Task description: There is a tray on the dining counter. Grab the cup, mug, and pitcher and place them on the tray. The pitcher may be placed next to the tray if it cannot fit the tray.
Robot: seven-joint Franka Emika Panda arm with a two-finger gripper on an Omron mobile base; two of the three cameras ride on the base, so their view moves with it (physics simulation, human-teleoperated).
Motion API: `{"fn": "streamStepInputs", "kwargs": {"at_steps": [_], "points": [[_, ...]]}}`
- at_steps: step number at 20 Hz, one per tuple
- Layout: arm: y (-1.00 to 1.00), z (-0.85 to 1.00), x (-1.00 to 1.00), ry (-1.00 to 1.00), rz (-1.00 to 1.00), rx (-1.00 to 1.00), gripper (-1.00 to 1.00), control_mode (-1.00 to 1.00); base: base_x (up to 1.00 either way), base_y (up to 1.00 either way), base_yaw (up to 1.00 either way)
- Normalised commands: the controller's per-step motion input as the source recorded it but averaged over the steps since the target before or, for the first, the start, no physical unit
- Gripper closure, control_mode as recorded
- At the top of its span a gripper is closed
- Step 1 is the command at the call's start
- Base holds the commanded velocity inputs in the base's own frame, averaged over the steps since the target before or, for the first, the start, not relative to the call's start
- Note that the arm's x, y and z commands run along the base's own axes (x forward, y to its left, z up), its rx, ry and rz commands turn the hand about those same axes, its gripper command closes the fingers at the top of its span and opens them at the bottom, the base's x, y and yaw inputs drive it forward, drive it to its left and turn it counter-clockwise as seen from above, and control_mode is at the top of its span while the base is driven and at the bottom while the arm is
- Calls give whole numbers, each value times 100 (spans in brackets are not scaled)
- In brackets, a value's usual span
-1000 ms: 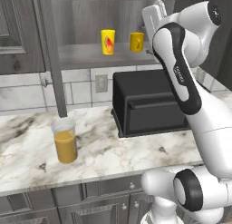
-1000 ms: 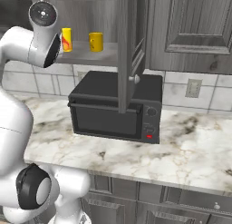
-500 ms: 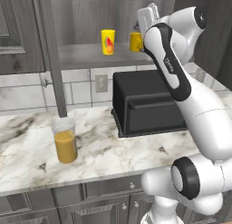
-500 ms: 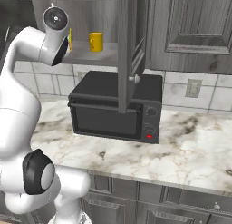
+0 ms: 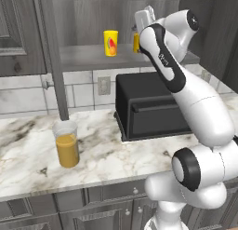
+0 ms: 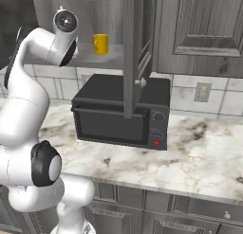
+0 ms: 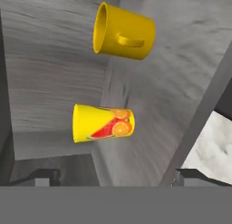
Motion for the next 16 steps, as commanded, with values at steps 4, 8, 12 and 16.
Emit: {"fn": "streamStepInputs", "kwargs": {"at_steps": [4, 8, 12, 16], "points": [[15, -5, 37, 0, 0, 0, -100, -100, 0, 0, 0], [14, -1, 35, 1, 0, 0, -100, -100, 0, 0, 0], [10, 0, 39, 1, 0, 0, -100, -100, 0, 0, 0], [13, 0, 33, 2, 0, 0, -100, -100, 0, 0, 0]]}}
